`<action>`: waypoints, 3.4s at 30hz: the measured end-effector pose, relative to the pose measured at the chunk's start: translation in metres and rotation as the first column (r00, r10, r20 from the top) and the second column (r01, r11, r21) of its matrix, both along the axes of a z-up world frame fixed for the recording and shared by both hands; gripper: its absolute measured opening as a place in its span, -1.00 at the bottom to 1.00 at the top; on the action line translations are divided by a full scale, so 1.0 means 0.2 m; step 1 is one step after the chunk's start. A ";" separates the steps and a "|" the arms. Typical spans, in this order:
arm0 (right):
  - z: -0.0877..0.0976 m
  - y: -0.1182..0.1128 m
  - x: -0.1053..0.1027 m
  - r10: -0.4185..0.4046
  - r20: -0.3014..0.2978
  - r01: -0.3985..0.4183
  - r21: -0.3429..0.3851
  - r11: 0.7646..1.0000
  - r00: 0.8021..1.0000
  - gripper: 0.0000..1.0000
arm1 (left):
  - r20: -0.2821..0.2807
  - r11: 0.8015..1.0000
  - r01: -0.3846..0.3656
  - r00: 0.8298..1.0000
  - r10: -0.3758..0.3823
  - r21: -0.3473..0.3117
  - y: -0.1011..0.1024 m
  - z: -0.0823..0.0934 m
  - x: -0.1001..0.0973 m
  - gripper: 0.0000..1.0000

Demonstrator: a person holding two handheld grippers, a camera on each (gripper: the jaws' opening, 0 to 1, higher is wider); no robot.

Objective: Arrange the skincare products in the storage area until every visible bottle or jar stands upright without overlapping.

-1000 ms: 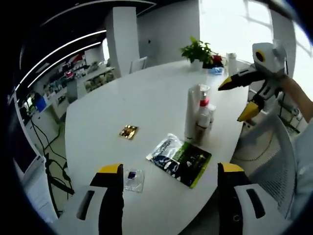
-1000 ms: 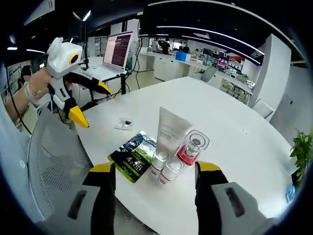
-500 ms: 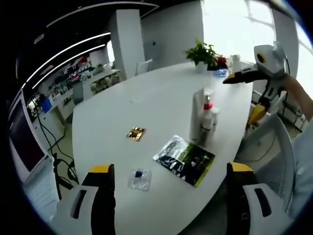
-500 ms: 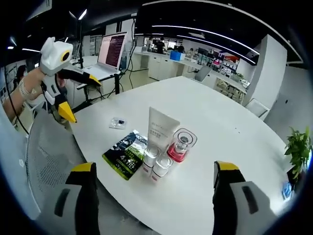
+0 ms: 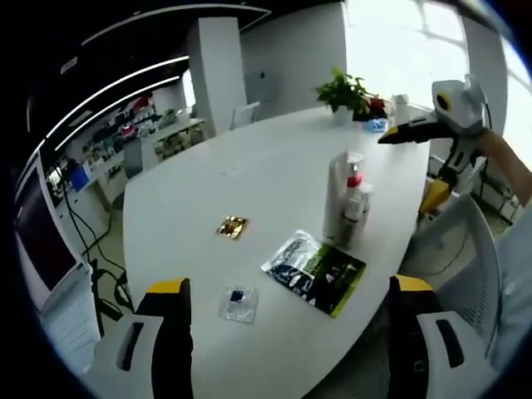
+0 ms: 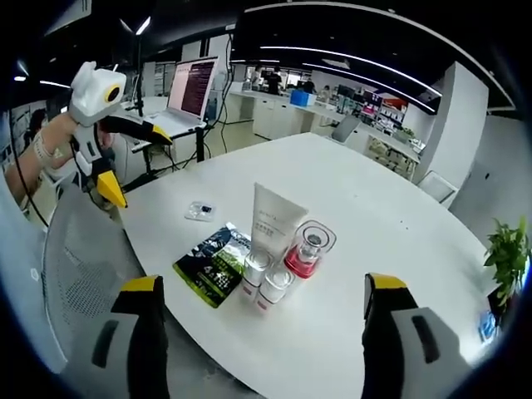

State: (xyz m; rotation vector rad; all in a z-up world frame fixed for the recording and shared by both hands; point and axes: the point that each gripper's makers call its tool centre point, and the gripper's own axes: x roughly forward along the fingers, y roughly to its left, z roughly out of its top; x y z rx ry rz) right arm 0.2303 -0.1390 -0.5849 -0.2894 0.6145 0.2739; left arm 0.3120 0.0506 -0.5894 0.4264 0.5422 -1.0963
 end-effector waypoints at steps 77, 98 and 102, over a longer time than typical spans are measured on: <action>-0.11 -0.10 -0.02 -0.126 -0.071 0.130 0.045 0.991 0.989 0.99 | -0.308 0.950 0.146 0.950 -0.056 0.275 0.11 -0.80 0.43 0.25; -0.12 -0.12 -0.02 -0.128 -0.066 0.131 0.054 0.990 0.990 0.99 | -0.410 0.945 0.223 0.905 -0.110 0.239 0.01 -0.79 0.26 -0.27; -0.12 -0.13 -0.03 -0.131 -0.069 0.135 0.055 0.989 0.989 0.99 | -0.412 0.945 0.234 0.903 -0.123 0.229 -0.03 -0.78 0.24 -0.28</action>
